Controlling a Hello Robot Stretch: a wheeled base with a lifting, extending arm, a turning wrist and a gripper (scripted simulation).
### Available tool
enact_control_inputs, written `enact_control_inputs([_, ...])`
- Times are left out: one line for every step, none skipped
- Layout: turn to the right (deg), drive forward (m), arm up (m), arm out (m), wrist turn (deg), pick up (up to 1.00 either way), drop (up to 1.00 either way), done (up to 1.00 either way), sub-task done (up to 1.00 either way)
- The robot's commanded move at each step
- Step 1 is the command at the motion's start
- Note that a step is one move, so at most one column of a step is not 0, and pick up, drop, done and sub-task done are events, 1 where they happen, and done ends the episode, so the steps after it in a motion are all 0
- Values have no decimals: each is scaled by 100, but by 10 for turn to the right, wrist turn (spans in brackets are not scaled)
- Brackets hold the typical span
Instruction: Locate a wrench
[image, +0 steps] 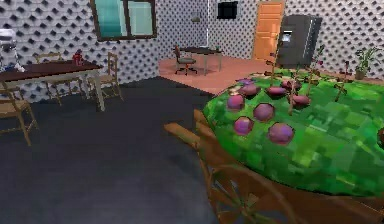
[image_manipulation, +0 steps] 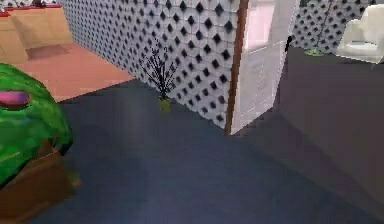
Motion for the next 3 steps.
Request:
enact_control_inputs([450, 0, 0, 0, 0, 0, 0, 0, 0])
enact_control_inputs([0, 5, 0, 0, 0, 0, 0, 0, 0])
enact_control_inputs([-450, 0, 0, 0, 0, 0, 0, 0, 0])
